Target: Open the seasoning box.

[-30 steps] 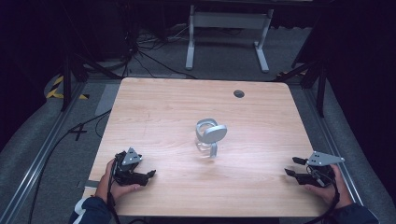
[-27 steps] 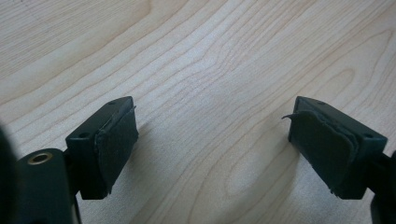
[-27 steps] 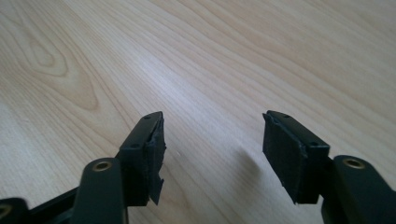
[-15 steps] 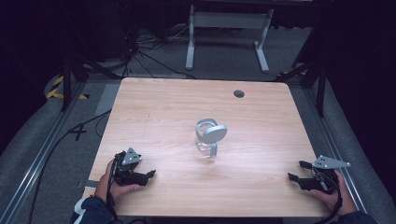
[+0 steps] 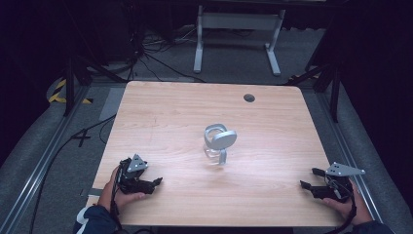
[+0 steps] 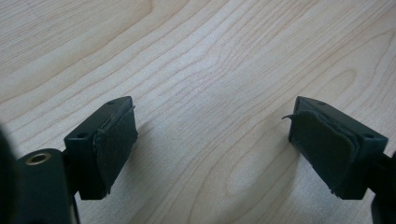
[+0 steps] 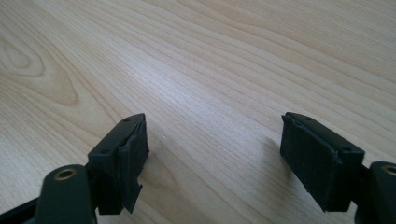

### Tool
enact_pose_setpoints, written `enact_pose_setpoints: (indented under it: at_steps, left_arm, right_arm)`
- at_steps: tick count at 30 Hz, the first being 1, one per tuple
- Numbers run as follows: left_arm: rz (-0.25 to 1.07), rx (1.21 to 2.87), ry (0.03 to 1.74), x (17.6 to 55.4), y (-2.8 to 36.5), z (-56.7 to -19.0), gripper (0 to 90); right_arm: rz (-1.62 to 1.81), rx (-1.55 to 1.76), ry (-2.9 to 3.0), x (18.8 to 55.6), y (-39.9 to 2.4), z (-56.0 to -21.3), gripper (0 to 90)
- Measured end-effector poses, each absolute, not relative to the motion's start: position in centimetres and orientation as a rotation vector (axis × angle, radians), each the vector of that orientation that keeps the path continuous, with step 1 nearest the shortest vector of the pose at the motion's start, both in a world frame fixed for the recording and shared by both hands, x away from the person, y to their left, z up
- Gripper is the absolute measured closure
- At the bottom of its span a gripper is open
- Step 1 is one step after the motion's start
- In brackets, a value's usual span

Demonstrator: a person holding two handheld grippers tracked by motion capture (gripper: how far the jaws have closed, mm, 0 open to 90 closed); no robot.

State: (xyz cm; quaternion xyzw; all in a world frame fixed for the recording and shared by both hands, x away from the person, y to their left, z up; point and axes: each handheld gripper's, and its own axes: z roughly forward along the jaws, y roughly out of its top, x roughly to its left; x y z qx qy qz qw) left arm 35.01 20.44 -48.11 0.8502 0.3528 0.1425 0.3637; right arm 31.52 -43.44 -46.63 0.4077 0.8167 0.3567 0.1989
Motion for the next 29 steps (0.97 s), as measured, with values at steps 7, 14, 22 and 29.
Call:
enact_pose_setpoints:
  at_steps: [7, 14, 22, 29]
  left_arm:
    - [0.362, 2.189, 0.904, 35.05, 20.46, -48.11, 15.4]
    - [0.361, 2.190, 0.905, 35.05, 20.47, -48.10, 15.4]
    - [0.360, 2.195, 0.905, 35.12, 20.45, -48.09, 14.9]
    - [0.359, 2.189, 0.913, 35.10, 20.40, -48.11, 14.8]
  right_arm:
    - [0.997, 1.141, 2.284, 31.52, -43.44, -46.63, 23.3]
    - [1.001, 1.141, 2.281, 31.53, -43.42, -46.66, 23.2]
    - [0.999, 1.142, 2.282, 31.58, -43.40, -46.66, 22.6]
    - [0.999, 1.142, 2.282, 31.58, -43.40, -46.66, 22.7]
